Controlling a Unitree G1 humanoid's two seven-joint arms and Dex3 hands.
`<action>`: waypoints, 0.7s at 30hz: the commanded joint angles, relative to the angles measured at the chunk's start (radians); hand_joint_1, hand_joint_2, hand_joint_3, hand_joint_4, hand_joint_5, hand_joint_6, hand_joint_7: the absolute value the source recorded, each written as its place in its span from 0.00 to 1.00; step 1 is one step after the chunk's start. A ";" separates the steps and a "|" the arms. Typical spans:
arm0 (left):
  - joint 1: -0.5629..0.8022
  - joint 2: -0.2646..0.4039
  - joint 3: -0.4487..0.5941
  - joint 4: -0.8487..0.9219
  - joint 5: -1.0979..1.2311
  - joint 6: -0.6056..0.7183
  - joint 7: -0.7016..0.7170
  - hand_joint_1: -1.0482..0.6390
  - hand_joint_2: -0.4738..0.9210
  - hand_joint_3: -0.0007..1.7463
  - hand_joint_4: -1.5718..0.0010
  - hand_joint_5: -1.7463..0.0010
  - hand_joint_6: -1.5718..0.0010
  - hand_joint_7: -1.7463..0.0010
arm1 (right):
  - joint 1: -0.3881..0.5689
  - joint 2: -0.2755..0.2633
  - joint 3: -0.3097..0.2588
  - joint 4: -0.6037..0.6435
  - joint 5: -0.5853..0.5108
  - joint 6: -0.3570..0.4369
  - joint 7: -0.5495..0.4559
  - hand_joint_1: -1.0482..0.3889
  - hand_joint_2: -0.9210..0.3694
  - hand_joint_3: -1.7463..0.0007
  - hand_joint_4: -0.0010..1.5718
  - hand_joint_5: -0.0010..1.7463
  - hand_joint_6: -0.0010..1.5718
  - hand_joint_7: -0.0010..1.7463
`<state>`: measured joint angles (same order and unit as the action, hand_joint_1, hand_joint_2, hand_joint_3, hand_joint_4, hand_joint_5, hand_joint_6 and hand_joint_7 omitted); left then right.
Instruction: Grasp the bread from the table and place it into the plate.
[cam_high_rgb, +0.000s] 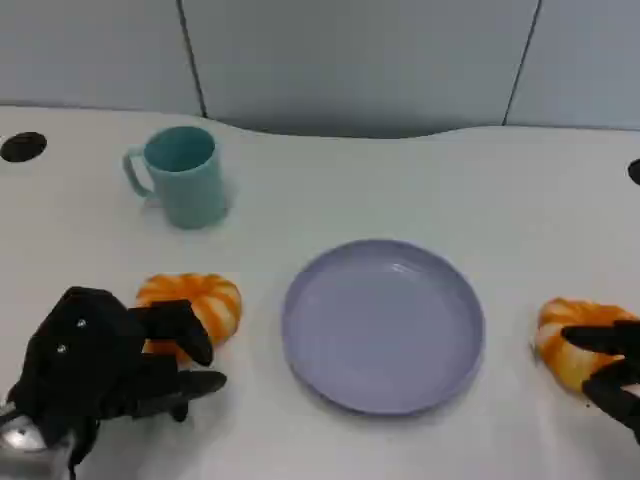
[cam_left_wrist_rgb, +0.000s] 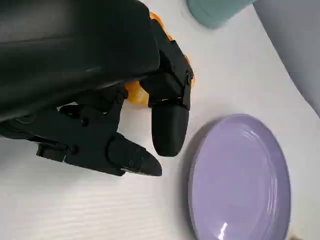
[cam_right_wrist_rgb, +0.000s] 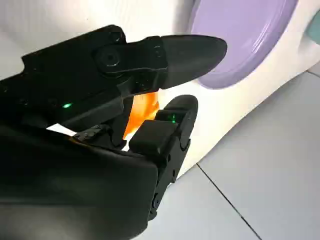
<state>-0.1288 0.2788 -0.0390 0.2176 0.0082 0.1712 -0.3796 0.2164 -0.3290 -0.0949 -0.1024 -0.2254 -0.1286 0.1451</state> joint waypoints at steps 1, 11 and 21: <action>-0.004 0.014 0.005 0.004 0.000 -0.015 -0.001 0.50 0.96 0.00 0.48 0.00 0.61 0.00 | 0.000 -0.013 -0.008 -0.002 0.006 -0.002 -0.001 0.56 0.00 0.80 0.41 0.39 0.53 0.00; -0.005 0.012 0.003 0.005 0.003 -0.016 0.003 0.50 0.96 0.00 0.48 0.00 0.61 0.00 | 0.000 -0.011 -0.008 -0.002 0.009 0.000 -0.001 0.56 0.00 0.80 0.42 0.39 0.53 0.00; -0.006 0.012 -0.002 -0.004 0.014 -0.001 0.013 0.50 0.96 0.00 0.49 0.00 0.61 0.00 | 0.001 -0.016 -0.006 -0.006 -0.003 -0.001 -0.005 0.56 0.00 0.80 0.41 0.38 0.52 0.00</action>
<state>-0.1289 0.2789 -0.0397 0.2183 0.0096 0.1704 -0.3794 0.2161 -0.3290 -0.0948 -0.1012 -0.2265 -0.1252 0.1451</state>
